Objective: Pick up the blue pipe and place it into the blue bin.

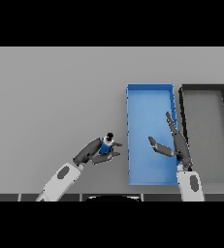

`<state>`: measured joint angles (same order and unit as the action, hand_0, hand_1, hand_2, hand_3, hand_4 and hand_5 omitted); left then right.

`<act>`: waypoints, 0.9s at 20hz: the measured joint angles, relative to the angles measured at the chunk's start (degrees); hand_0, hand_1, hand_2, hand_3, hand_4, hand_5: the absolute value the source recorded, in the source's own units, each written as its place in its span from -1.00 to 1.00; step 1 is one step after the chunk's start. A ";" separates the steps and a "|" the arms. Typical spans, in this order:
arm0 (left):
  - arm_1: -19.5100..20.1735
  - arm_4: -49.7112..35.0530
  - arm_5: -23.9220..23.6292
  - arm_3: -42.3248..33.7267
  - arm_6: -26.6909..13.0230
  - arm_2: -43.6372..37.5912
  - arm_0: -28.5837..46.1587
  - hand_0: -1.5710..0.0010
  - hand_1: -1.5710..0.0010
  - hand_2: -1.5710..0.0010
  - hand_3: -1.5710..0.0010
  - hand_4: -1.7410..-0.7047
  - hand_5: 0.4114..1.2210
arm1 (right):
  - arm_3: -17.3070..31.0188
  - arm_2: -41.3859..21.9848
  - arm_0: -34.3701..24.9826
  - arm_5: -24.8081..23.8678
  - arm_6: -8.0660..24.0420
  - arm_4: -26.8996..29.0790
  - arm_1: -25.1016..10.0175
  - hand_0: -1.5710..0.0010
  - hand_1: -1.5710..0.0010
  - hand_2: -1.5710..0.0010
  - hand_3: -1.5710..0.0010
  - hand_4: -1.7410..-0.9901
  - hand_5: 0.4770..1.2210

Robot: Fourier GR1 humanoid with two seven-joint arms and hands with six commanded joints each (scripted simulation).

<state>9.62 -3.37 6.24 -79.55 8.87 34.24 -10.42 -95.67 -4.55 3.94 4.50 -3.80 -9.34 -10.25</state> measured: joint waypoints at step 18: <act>-4.61 0.85 3.34 -11.31 -5.84 -1.36 -3.32 -1.00 -1.00 -1.00 -1.00 -0.48 1.00 | -0.91 -0.55 0.22 -0.01 -0.47 -2.24 -1.58 1.00 1.00 1.00 1.00 0.65 -0.73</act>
<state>5.01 -2.52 9.58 -90.86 3.03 32.88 -13.74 -96.59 -5.10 4.16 4.50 -4.26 -11.58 -11.83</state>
